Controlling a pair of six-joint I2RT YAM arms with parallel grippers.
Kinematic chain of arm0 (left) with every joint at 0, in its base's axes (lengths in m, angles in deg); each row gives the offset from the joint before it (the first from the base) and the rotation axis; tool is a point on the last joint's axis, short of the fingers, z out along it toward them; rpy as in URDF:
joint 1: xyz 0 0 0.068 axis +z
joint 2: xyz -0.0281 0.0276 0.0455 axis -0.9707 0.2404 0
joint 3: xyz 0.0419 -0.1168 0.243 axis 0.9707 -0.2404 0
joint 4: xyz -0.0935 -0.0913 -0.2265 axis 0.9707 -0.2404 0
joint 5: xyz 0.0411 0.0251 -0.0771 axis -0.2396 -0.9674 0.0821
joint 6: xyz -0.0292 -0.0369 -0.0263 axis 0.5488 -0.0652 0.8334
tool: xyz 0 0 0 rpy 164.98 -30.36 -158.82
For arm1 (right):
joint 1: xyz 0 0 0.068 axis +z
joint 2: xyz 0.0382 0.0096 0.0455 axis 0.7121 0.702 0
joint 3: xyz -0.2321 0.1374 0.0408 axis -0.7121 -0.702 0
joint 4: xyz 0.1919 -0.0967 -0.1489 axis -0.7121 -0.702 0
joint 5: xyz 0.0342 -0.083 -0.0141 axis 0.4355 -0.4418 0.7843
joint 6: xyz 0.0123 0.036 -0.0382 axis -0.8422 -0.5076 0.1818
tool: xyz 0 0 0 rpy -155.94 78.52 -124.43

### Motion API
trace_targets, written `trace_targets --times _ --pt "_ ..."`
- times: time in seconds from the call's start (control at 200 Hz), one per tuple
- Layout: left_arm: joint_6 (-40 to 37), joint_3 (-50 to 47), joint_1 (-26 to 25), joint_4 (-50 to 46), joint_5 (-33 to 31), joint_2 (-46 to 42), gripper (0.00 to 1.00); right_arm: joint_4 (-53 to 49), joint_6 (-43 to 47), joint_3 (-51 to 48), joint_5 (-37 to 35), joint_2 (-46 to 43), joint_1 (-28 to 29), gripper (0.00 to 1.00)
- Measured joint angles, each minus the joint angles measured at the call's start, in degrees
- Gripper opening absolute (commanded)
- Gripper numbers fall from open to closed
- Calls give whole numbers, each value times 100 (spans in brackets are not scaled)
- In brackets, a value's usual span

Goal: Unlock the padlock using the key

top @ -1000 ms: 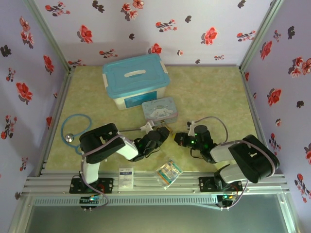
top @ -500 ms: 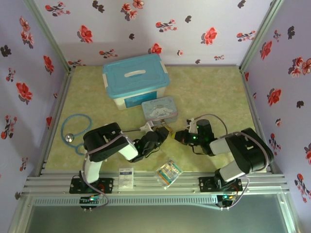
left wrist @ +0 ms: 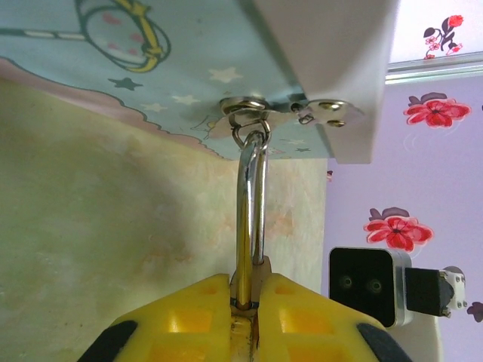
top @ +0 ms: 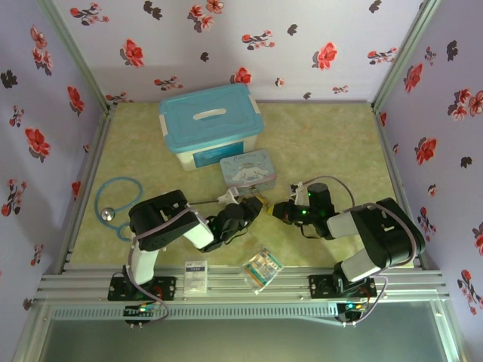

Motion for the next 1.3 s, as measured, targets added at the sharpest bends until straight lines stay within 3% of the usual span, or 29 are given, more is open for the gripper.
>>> trace_targets --times 0.36,0.75,0.945,1.04,1.3 --pt "0 -2 57 116 105 0 0 514 -398 -4 514 299 -275 0" --pt "-168 -81 107 131 321 -2 0 319 -315 9 507 306 -225 0" --pt "-282 -81 190 59 374 11 0 791 -476 52 367 680 111 0" --pt "-337 -81 208 22 380 11 4 970 -520 52 343 822 133 0" --pt "-452 -79 223 -9 389 11 0 1165 -557 52 463 986 15 0"
